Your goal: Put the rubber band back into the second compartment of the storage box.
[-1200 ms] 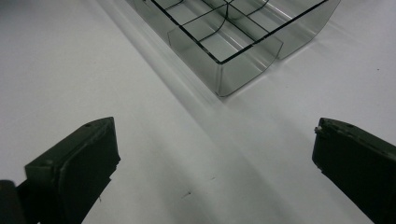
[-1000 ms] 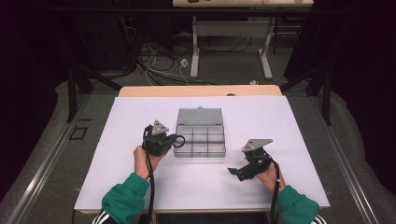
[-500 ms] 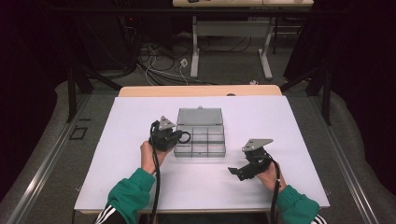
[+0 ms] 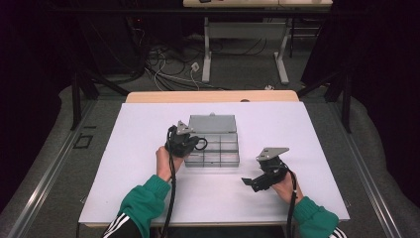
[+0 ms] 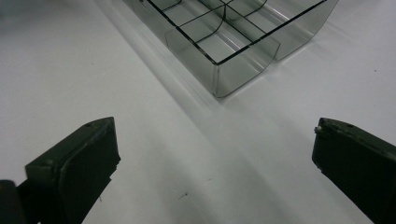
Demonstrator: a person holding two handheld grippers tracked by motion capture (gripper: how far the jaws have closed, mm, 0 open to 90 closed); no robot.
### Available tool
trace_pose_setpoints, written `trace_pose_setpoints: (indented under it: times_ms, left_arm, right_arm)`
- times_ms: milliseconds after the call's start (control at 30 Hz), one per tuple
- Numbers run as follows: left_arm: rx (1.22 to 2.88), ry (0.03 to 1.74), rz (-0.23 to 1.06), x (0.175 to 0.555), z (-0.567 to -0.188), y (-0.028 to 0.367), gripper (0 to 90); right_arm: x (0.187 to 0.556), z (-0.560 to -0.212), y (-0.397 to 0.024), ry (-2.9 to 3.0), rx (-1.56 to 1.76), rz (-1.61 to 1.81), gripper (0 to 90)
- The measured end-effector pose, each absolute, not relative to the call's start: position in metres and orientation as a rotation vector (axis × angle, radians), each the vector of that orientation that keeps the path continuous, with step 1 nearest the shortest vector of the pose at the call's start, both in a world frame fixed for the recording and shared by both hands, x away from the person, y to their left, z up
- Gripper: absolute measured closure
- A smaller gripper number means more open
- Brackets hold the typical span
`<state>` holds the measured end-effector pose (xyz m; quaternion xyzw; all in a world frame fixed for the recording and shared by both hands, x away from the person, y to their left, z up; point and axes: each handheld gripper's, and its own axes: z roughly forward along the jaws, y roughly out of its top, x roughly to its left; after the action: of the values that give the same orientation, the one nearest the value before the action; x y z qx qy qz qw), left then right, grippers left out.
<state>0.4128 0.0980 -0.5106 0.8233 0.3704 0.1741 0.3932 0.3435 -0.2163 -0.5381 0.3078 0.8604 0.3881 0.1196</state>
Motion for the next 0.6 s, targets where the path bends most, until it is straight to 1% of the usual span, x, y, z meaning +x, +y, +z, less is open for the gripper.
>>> trace_pose_setpoints:
  times_ms: [600]
  left_arm:
    - [2.11,0.931,0.469,0.424,-0.517,0.08,87.1]
  right_arm:
    - [0.343,-0.538,-0.216,2.517,0.904,1.129,0.3]
